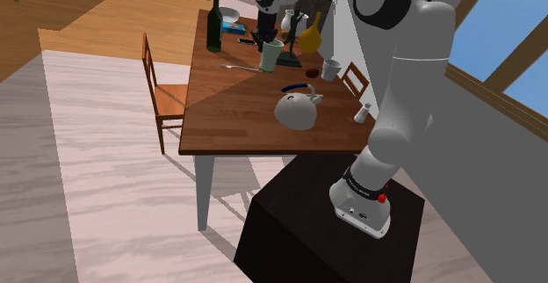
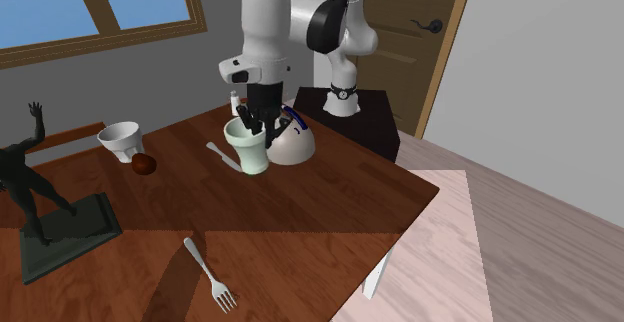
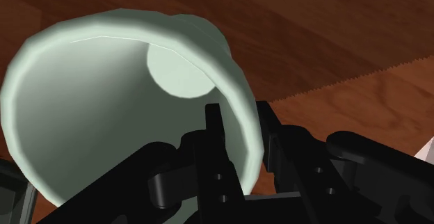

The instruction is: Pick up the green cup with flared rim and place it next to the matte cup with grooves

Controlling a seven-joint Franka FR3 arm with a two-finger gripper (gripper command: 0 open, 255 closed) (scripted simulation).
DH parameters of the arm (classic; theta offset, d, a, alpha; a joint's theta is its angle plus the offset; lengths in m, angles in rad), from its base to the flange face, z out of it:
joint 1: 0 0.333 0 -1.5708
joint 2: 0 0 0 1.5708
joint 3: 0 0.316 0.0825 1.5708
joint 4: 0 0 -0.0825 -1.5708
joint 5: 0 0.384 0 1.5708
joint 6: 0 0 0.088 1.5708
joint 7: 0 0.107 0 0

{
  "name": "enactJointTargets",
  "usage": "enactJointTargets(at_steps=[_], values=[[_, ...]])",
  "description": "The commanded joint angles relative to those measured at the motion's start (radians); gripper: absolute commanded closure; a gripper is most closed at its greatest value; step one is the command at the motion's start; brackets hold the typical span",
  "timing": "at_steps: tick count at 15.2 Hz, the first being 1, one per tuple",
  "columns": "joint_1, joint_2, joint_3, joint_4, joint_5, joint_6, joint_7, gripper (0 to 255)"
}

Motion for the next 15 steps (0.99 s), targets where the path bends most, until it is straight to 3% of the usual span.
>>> enactJointTargets(at_steps=[1, 15], values=[[0.000, -0.008, 0.000, 0.018, 0.000, -0.026, -0.003, 255], [-0.001, -0.026, -0.001, 0.181, 0.003, -0.205, -0.020, 255]])
